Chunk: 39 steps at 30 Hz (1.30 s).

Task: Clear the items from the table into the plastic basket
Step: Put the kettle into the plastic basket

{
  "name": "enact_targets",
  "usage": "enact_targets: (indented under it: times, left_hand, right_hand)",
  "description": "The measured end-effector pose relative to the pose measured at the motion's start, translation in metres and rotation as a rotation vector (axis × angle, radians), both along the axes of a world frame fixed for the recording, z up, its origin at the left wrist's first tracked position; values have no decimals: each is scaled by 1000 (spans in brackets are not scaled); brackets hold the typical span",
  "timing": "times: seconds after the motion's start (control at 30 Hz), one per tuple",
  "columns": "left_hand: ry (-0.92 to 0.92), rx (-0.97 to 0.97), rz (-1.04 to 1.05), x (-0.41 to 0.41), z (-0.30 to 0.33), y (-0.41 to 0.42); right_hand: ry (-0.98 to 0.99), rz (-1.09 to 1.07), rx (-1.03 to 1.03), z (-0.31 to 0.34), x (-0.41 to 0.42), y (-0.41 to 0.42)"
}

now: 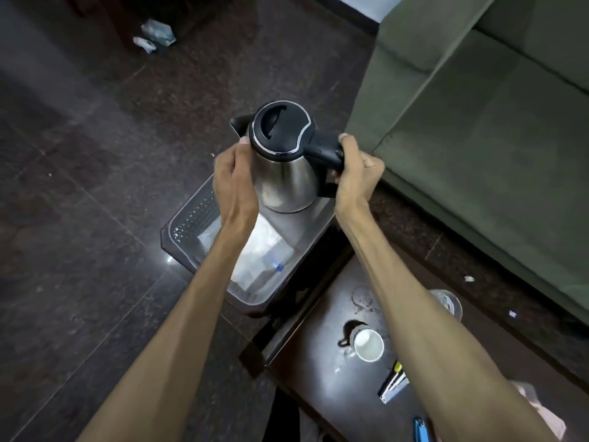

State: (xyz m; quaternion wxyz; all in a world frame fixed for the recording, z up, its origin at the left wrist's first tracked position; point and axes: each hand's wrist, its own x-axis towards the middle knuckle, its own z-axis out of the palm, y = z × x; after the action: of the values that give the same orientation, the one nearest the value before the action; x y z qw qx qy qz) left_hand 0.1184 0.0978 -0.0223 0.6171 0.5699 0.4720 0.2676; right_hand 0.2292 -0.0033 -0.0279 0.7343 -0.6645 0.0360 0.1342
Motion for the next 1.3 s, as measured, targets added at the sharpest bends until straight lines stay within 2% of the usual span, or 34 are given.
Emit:
enact_targets:
  times: [0.17,0.33,0.57,0.67,0.87,1.1,1.2,1.3]
  left_hand:
    - [71,-15,-17,-1,-26,30]
    - [125,-10,-37,-14,-50,35]
    - [100,8,-3,-15,-51,30]
    - [99,4,-55,-13,-54,31]
    - [67,-20,-32,-15,-56,25]
    - [193,-44,39,-43,-69,7]
    - [349,69,25,-66,-80,-5]
    - [469,189,-42,-92,-92,-10]
  right_hand:
    - [60,25,-70,-35,-11,27]
    - [10,23,-138,-49,-15,32]
    - [2,100,-168,-52,-13,29]
    - [6,147,-178,-51,-10,27]
    - [89,257,-138,-55,-11,10]
    - [-109,-83,-377,-61,-49,-31]
    - [-180,56,-528,-63,-72,-44]
    - [-176,469,-752,-66,-87,-37]
